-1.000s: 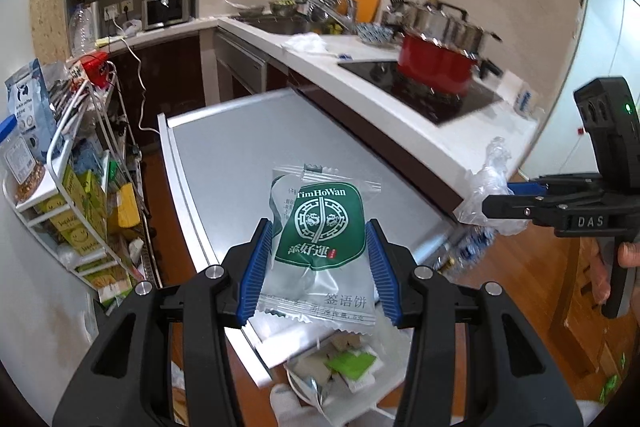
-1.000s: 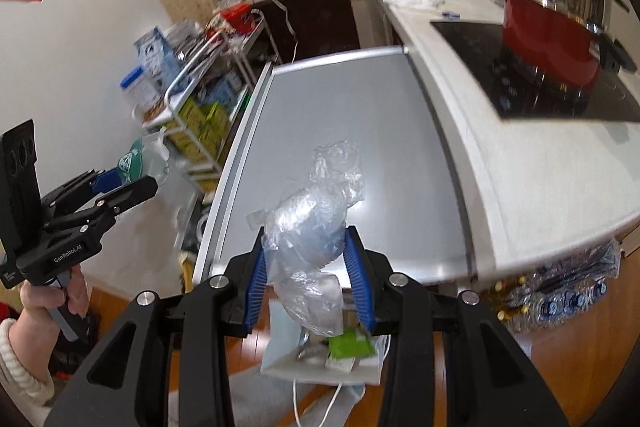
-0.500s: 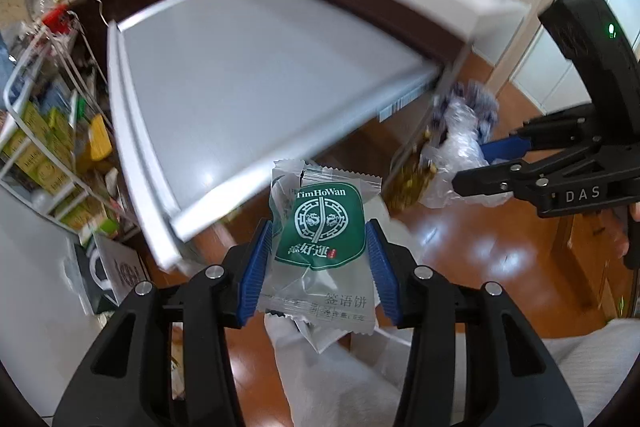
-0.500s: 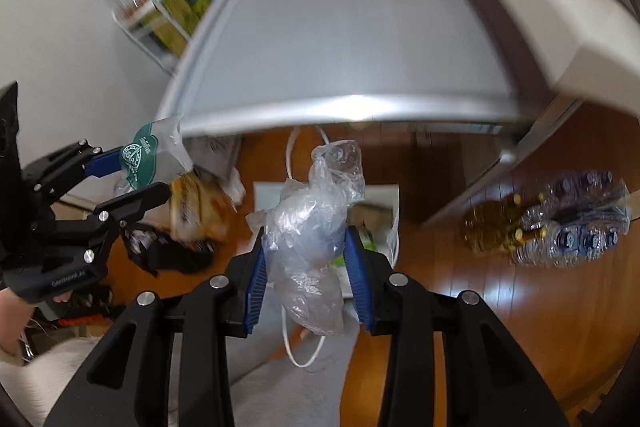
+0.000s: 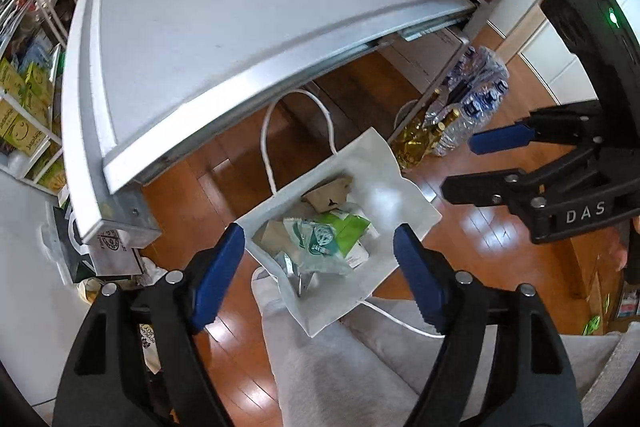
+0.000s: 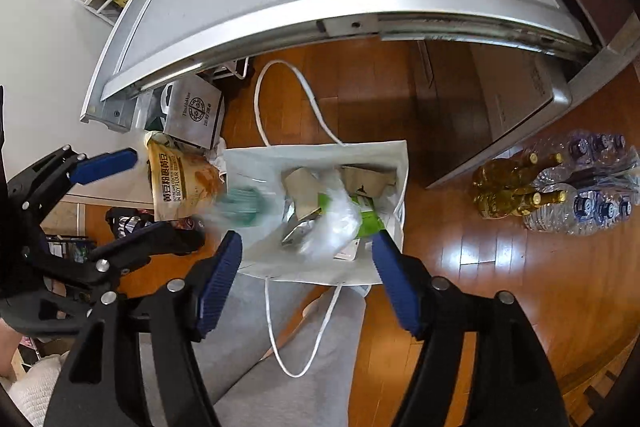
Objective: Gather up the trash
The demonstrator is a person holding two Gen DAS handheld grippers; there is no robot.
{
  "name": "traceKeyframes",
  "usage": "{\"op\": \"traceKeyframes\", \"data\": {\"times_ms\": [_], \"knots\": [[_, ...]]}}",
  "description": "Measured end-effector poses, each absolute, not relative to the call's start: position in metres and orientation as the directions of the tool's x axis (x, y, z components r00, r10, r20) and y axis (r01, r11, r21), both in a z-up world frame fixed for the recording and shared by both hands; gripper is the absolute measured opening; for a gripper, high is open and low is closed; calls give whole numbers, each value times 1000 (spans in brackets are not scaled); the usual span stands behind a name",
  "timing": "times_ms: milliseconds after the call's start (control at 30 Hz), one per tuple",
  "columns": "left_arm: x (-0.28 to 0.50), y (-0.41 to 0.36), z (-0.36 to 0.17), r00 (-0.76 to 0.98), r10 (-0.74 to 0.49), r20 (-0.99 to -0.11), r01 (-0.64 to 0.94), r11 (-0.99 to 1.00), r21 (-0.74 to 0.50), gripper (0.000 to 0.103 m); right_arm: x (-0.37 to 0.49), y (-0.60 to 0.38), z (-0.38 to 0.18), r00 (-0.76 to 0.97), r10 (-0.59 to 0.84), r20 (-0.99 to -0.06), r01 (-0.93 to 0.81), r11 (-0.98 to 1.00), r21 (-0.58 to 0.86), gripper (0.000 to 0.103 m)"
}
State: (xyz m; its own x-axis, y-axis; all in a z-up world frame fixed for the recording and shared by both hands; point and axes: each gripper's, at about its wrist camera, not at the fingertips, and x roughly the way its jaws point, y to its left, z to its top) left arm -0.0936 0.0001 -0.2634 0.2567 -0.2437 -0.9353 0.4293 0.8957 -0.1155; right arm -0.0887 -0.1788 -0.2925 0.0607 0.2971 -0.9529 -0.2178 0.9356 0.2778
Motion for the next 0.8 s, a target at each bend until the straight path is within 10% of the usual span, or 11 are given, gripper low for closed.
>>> {"op": "traceKeyframes", "data": {"times_ms": [333, 800], "knots": [[-91, 11, -207, 404, -221, -888, 361, 930, -68, 89, -90, -195, -212, 254, 251, -934, -228, 954, 194, 78], [-55, 20, -57, 752, -197, -629, 204, 977, -62, 101, -56, -200, -50, 706, 189, -683, -151, 982, 116, 98]]}}
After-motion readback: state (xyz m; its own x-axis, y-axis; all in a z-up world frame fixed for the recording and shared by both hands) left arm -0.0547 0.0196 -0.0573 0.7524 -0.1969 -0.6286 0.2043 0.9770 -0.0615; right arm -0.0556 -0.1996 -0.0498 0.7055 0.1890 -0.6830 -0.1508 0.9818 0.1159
